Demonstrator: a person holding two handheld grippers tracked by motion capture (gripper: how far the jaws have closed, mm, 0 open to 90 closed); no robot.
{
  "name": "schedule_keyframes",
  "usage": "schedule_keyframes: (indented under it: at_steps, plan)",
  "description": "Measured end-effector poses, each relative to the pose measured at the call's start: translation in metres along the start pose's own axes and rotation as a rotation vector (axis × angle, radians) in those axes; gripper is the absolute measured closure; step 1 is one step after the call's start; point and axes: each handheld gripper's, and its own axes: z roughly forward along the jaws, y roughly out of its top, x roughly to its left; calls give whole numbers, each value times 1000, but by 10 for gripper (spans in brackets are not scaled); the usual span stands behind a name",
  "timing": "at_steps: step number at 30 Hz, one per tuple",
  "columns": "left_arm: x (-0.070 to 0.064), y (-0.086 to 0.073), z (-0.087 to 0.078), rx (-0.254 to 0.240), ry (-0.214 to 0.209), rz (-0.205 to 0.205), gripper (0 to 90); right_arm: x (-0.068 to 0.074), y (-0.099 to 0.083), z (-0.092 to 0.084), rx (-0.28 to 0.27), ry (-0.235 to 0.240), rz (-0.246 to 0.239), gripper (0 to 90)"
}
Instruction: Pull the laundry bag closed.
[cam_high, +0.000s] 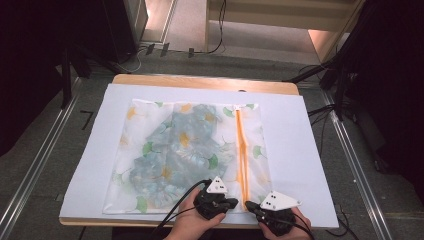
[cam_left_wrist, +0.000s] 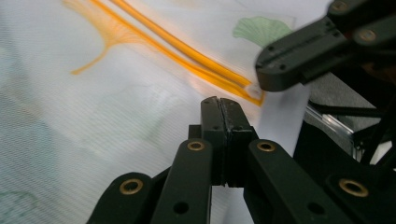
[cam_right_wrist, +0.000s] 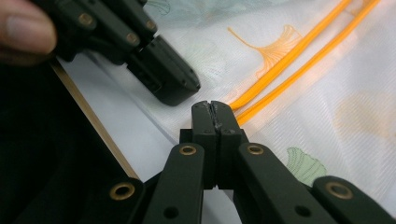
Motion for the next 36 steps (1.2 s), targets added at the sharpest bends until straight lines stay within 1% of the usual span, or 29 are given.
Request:
schedule_keyframes:
  at_steps: [2,3,4,8,11,13,17,19,20,21,22,23,24,25,26,27,28,29,30,32,34,35,36]
  plan:
    - [-5,-1,1,-1,8,38,900,-1,1,0,9,3,35,900]
    - [-8,-1,2,-2,13,46,900,-1,1,0,10,5,41,900]
    - [-9,-1,3,-4,12,51,900,-1,1,0,15,7,48,900]
    - [-11,-1,5,-9,18,49,900,-3,1,1,19,13,89,900]
    - [-13,-2,6,-13,32,74,900,-5,2,1,25,24,124,900]
    - [-16,-2,6,-11,50,94,900,-7,3,1,24,30,141,900]
    - [-17,-2,6,-17,52,100,900,-10,5,2,24,40,172,900]
    - [-17,-3,6,-14,56,105,900,-12,7,2,18,38,185,900]
    - [-17,-3,6,-13,56,109,900,-12,8,1,18,14,188,900]
    - [-17,-3,6,-12,56,109,900,-14,9,1,17,-3,180,900]
    - [-17,-3,6,-15,52,105,900,-16,10,0,14,-3,179,900]
    - [-16,-3,6,-14,49,100,900,-18,10,-1,10,5,184,900]
    - [-16,-3,6,-17,46,93,900,-20,9,-2,-5,26,192,900]
    - [-15,-3,6,-19,41,89,900,-22,8,-3,-26,72,199,900]
    - [-14,-2,6,-13,41,88,900,-22,7,-4,-33,109,196,900]
    - [-14,-3,6,-15,37,86,900,-20,6,-5,-34,104,167,900]
    - [-14,-3,6,-14,34,83,900,-16,5,-5,-28,80,139,900]
    - [-13,-3,6,-17,32,75,900,-13,3,-5,-17,66,118,900]
    - [-13,-3,6,-16,29,73,900,-11,1,-6,-13,63,105,900]
    - [-13,-4,5,-20,33,75,900,-9,-5,-7,1,53,81,825]
    - [-13,-4,5,-23,33,74,900,-8,-9,-7,16,27,48,738]
    - [-13,-4,5,-22,31,72,900,-9,-10,-6,18,38,35,697]
    - [-12,-4,5,-20,28,66,900,-10,-12,-5,25,53,25,676]
